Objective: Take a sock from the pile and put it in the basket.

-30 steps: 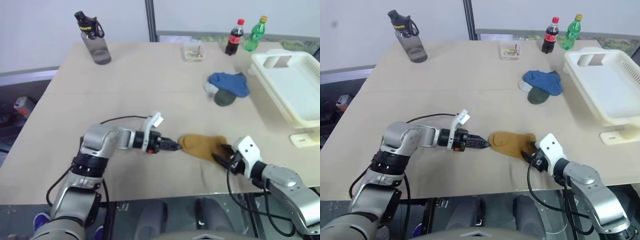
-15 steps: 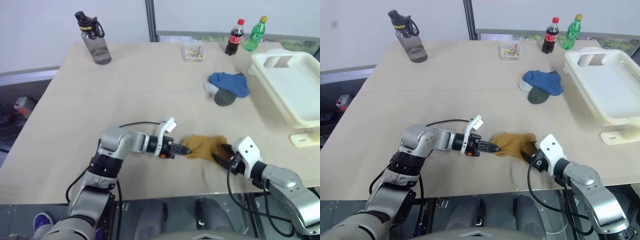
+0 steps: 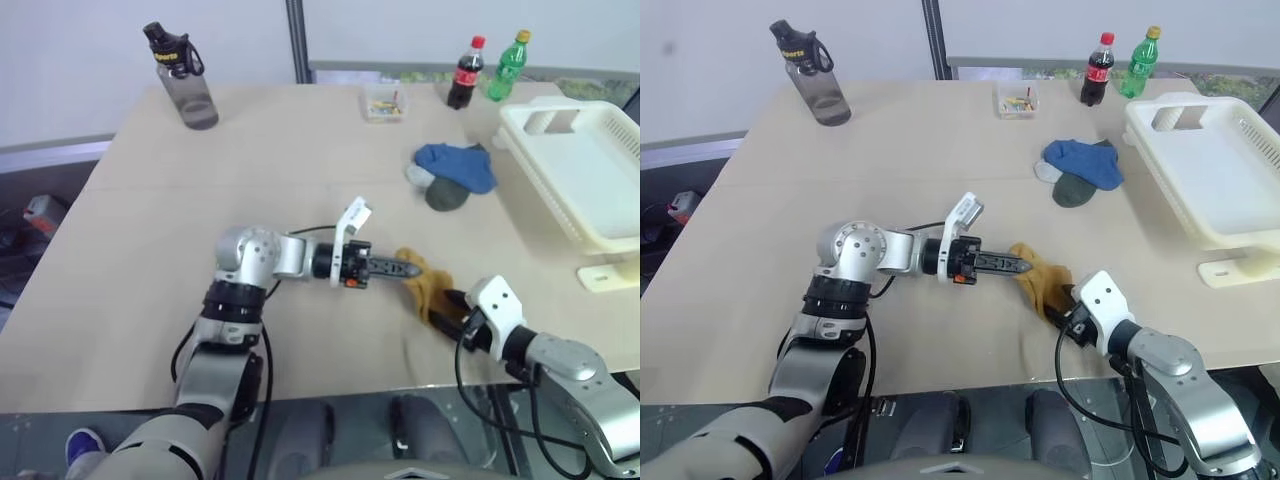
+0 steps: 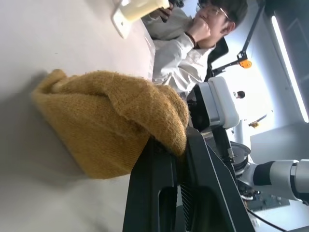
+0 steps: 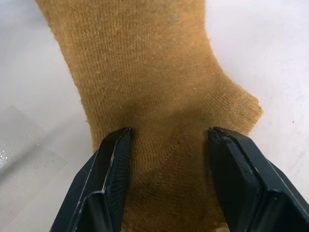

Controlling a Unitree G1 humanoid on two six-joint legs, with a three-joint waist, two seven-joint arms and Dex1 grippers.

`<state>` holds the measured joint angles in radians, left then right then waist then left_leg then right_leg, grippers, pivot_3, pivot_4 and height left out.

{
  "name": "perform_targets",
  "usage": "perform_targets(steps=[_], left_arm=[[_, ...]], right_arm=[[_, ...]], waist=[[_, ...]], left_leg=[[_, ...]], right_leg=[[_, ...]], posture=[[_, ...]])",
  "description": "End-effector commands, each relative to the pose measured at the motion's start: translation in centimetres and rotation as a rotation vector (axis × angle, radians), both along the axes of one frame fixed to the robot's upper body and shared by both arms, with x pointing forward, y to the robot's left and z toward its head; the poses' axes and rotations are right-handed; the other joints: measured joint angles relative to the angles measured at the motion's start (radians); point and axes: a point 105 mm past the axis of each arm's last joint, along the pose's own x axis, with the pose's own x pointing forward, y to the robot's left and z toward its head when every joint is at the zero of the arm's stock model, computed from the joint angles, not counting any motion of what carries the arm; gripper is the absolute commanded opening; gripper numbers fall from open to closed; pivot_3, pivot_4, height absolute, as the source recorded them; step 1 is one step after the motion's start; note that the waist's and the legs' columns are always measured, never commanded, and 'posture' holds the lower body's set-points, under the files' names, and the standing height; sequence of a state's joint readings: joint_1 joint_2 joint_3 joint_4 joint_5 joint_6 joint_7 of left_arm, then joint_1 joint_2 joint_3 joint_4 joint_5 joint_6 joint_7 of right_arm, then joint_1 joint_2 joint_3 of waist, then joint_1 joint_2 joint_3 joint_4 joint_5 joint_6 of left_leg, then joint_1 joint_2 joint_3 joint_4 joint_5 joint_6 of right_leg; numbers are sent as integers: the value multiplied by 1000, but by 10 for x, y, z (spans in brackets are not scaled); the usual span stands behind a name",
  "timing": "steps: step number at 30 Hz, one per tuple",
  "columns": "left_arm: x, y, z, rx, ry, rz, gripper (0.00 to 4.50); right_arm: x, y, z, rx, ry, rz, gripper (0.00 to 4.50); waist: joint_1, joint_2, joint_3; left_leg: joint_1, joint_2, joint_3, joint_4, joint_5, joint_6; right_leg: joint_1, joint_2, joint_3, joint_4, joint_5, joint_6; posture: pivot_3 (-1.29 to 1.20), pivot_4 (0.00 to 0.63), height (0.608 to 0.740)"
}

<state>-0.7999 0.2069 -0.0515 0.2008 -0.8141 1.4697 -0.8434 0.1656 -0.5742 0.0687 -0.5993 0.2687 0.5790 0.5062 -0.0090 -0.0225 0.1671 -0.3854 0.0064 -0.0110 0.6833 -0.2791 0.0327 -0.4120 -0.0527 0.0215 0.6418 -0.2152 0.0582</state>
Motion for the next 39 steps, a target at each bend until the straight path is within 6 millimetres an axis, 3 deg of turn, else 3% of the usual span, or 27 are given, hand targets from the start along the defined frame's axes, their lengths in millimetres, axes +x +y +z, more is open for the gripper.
perform_targets(steps=[1, 8, 13, 18, 24, 34, 39], left_arm=[[-5, -18, 0, 1, -23, -60, 65], [-2, -34, -23, 124, -65, -44, 65], [1, -37, -27, 156, -72, -31, 65], [9, -12, -1, 49, -25, -1, 65], [16, 27, 3, 90, -31, 66, 65], [12, 40, -16, 198, -58, 87, 65], [16, 55, -18, 218, -57, 137, 65]], right_arm=[[-1, 1, 13, -10, -61, -2, 2627], [-8, 1, 21, -78, -98, -3, 2627], [-12, 2, 24, -135, -112, 4, 2627], [-12, 4, 28, -143, -127, 13, 2627], [-7, 11, 24, -151, -132, 51, 2627], [35, 13, 31, -111, -149, 2, 2627], [47, 34, 19, -111, -138, 67, 2627]], waist=[[1, 0, 0], [-3, 0, 0], [-1, 0, 0], [-5, 0, 0], [-2, 0, 0], [-1, 0, 1], [-6, 1, 1]], left_leg=[[0, 0, 0, 0, 0, 0], [-1, 0, 0, 0, 0, 0], [-1, 0, 0, 0, 0, 0], [-2, 0, 0, 0, 0, 0], [-2, 0, 0, 0, 0, 0], [-6, 0, -1, 0, 0, 0], [-6, 0, -1, 0, 0, 0]], right_leg=[[0, 0, 0, 0, 0, 0], [-1, 0, 0, -1, 0, 0], [-1, 0, 0, -1, -1, 1], [-3, 0, 0, 0, -1, 1], [-3, 0, 0, 0, -1, 1], [-6, -1, -1, 0, 0, 0], [-7, -1, -1, 0, 0, 0]], posture=[[0, 150, 740], [0, 150, 740], [0, 150, 740], [0, 150, 740], [0, 150, 740], [0, 150, 740], [0, 150, 740]])
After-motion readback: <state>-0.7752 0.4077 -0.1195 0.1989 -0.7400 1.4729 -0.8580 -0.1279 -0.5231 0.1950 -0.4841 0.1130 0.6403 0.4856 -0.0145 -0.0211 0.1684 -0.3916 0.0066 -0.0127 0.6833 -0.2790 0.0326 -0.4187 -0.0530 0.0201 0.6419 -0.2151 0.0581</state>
